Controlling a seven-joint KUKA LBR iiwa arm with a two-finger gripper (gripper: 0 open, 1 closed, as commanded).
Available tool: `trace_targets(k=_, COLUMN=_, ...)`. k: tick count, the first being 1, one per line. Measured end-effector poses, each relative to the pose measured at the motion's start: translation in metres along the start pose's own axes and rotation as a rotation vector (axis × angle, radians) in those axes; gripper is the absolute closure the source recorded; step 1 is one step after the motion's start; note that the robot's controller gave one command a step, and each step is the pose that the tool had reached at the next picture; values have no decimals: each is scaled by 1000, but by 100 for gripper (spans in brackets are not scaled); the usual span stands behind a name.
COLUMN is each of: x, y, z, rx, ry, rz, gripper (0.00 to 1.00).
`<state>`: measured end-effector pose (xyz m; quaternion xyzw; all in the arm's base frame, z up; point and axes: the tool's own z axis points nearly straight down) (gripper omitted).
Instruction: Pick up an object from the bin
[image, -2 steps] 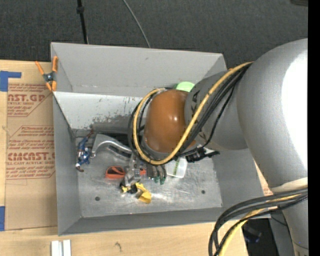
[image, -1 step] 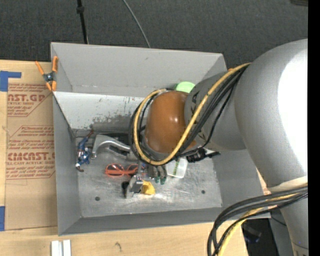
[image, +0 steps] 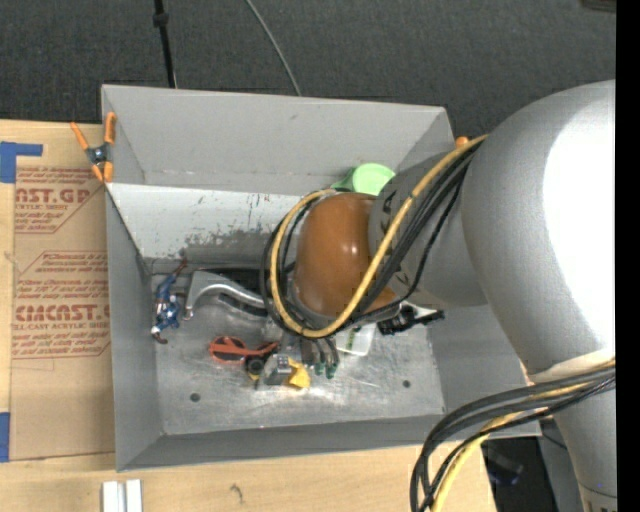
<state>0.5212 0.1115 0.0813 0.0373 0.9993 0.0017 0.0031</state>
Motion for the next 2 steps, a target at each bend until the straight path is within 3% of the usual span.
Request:
trace_targets(k=1, x=-1, y=0, z=0, rx=0, ry=-2, rz=0, gripper=100)
trace_targets(k=2, x=-4, y=2, z=-196, rx=2, ry=5, rz=-44, gripper=100)
